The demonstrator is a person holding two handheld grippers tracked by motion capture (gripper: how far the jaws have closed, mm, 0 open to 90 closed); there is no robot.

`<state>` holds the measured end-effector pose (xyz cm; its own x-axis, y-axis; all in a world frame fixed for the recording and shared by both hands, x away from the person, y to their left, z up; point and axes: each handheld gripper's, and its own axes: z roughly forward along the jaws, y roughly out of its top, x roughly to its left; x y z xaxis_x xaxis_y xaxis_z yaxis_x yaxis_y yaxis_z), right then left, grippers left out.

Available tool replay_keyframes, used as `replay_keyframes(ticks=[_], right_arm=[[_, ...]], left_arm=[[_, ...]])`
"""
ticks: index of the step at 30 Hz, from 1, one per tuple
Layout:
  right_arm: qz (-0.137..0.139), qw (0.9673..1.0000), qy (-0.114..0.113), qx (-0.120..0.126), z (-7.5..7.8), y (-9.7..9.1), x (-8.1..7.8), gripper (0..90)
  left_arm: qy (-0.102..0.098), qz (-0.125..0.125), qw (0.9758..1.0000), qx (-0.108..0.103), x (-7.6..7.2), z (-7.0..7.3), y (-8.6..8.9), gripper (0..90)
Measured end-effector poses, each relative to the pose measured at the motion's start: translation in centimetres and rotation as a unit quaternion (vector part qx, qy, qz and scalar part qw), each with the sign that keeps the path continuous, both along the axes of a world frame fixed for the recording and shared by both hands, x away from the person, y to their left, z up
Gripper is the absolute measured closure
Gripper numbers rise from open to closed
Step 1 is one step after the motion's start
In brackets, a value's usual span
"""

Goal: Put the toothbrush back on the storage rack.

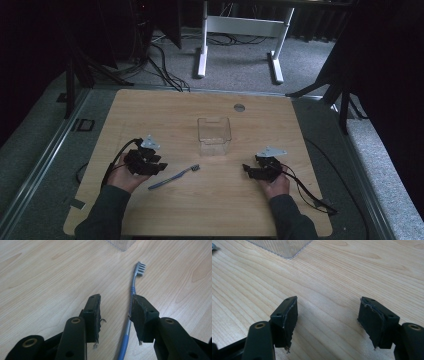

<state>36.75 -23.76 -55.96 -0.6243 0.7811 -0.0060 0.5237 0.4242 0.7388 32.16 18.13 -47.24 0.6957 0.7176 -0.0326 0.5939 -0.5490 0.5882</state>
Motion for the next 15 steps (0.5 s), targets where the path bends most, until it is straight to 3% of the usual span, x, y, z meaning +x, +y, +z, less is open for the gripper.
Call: replay_keyframes(ticks=[15], right_arm=[[0.000, 1.0000, 0.000, 0.000, 0.00, 0.00, 0.00, 31.3]], left_arm=[[0.013, -0.014, 0.9998, 0.007, 0.20, -0.23, -0.63, 61.4]])
